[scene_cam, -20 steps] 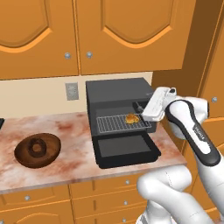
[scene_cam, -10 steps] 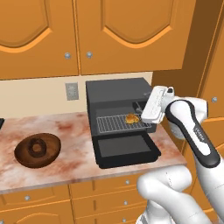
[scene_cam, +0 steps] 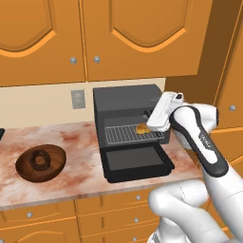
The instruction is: Pick up the heated bread from the toaster oven and place it in the bowl. Then move the bread bowl to the dining counter.
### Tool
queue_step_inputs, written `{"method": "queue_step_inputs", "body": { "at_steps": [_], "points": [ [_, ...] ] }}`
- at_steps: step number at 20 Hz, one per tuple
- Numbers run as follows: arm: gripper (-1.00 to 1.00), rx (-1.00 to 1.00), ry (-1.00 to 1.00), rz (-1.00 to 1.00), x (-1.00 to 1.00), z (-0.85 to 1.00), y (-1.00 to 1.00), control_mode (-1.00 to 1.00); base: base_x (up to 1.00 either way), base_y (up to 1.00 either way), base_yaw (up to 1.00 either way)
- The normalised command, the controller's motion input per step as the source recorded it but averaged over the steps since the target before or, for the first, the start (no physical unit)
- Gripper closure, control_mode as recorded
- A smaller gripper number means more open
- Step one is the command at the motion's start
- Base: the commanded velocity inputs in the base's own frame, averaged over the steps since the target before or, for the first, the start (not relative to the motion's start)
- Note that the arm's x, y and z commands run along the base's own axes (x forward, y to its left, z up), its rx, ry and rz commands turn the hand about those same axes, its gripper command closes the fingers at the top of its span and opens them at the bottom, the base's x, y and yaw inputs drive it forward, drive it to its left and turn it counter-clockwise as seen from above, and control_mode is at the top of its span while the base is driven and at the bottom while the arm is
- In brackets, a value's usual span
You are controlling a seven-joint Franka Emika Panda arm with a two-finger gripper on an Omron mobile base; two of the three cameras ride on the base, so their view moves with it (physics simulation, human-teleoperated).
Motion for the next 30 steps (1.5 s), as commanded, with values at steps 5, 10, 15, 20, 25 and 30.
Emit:
{"method": "queue_step_inputs", "body": {
  "at_steps": [5,10,15,20,25,30],
  "points": [
    [-1.0,-0.13,0.31,-0.53,-0.02,0.31,0.62,-1.0,0.0,0.0,0.0],
    [-1.0,-0.01,0.68,-0.7,0.0,0.13,0.0,-1.0,0.0,0.0,0.0],
    [-1.0,0.0,0.57,-0.39,0.02,0.06,-0.06,-1.0,0.0,0.0,0.0],
    [-1.0,0.02,0.09,-0.12,0.01,-0.67,-0.62,-1.0,0.0,0.0,0.0],
    [-1.0,0.1,0.3,-0.17,0.15,-0.86,-0.65,-1.0,0.0,0.0,0.0],
    [-1.0,0.22,0.19,-0.19,0.24,-0.26,-0.32,-1.0,0.0,0.0,0.0]
  ]
}}
